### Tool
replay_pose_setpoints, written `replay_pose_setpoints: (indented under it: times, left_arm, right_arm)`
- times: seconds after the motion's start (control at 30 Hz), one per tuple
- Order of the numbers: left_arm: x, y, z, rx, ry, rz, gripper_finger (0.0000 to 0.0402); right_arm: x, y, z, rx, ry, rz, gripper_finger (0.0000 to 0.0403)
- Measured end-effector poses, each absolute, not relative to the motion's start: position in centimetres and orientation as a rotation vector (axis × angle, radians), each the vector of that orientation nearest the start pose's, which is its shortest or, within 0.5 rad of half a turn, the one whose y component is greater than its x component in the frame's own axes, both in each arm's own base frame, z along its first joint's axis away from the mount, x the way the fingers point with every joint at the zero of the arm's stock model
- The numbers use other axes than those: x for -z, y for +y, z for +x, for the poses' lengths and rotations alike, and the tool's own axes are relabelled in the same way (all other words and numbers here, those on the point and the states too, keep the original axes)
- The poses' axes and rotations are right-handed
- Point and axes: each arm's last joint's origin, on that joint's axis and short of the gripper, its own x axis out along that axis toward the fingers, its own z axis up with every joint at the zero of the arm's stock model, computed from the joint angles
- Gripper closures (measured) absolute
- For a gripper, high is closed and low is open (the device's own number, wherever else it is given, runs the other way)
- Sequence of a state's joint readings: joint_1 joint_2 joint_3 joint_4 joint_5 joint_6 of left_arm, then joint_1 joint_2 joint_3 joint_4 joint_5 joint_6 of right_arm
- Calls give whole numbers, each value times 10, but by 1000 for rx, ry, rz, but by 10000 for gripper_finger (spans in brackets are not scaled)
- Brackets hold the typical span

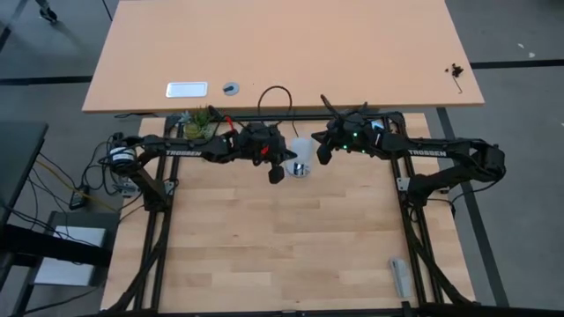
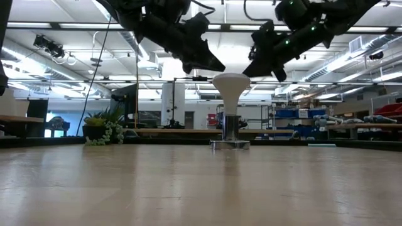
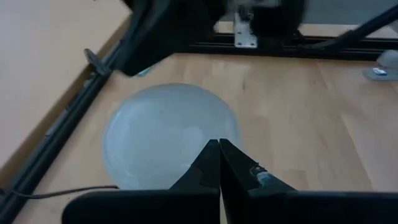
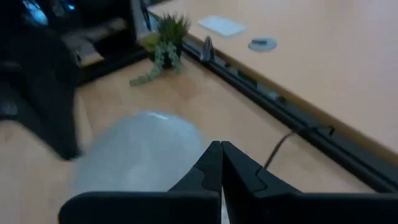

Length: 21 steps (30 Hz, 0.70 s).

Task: Screw lightbulb
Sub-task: Remove the white lightbulb from the desk lamp

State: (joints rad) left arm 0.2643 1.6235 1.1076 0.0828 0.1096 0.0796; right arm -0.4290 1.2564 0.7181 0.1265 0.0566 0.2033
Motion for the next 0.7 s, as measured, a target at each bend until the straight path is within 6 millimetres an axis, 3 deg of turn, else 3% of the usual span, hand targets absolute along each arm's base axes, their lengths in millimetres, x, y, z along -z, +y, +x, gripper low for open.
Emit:
replay_pose_setpoints:
  times: [0.2,0.37,0.53,0.7]
  left_arm:
    - [-278,95,356,-147,389,29,402]
    - [-287,103,355,-202,364,40,402]
    - [-281,123,347,-302,426,14,402]
    - [-270,133,348,-299,461,-21,402]
  right_arm:
    - [-257,-102,236,492,311,265,387]
    - [-255,-81,242,410,351,263,395]
    - [-250,-60,252,389,373,245,396]
    - [-240,-57,258,430,411,235,396]
